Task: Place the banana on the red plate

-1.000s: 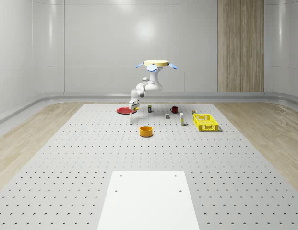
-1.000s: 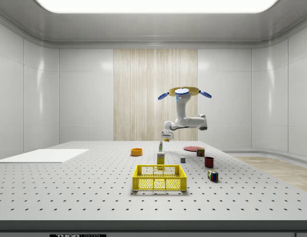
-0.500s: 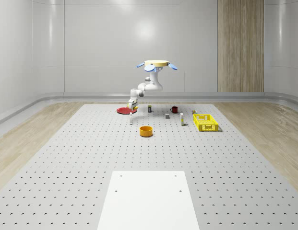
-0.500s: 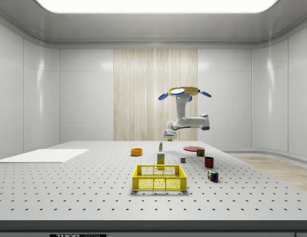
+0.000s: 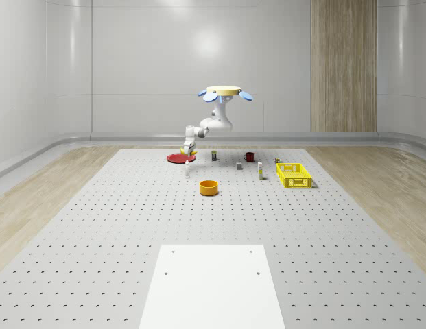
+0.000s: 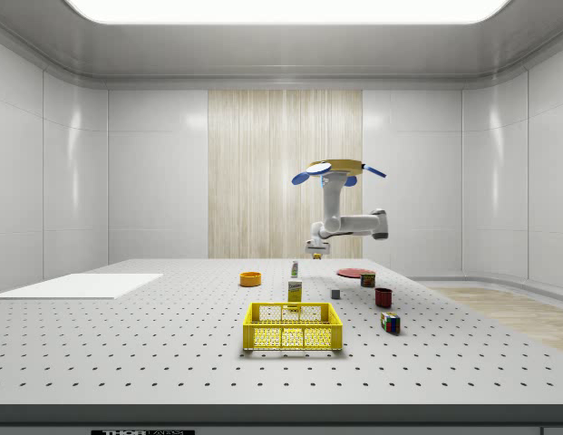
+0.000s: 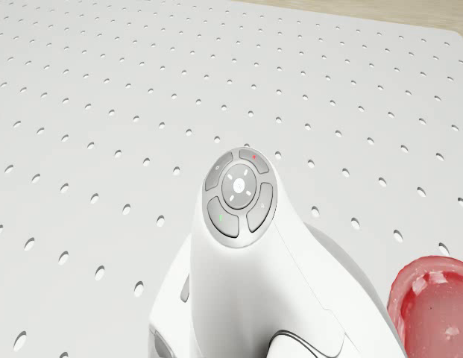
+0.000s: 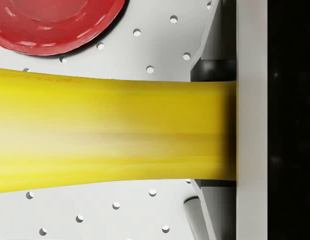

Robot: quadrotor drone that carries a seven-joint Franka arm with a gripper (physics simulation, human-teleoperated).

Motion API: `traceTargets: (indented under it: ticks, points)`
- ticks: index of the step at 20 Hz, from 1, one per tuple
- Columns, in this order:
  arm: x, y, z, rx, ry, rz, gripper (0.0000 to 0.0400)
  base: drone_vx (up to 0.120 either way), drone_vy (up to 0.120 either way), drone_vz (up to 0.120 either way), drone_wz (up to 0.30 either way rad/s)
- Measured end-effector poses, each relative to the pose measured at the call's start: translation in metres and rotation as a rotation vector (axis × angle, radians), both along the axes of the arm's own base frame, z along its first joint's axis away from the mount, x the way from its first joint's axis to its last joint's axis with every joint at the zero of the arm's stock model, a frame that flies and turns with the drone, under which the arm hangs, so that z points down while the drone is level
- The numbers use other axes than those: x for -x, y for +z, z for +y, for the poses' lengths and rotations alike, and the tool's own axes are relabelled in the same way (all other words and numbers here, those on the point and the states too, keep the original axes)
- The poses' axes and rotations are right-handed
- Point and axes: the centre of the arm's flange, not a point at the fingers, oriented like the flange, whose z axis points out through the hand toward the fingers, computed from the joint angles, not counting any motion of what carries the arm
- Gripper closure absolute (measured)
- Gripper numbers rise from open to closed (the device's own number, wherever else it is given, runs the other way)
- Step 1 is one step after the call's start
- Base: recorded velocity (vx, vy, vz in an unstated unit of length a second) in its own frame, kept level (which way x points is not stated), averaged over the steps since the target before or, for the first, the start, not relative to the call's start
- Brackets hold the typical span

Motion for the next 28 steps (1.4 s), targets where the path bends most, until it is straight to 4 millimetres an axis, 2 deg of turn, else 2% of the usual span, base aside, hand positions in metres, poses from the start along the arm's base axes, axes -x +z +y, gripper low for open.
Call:
traceTargets:
  ticks: [28]
  points:
    - [0.0001, 0.0000, -0.0001, -0.005, -0.841, -0.002, 0.0211, 0.000, 0.000, 0.000, -0.300]
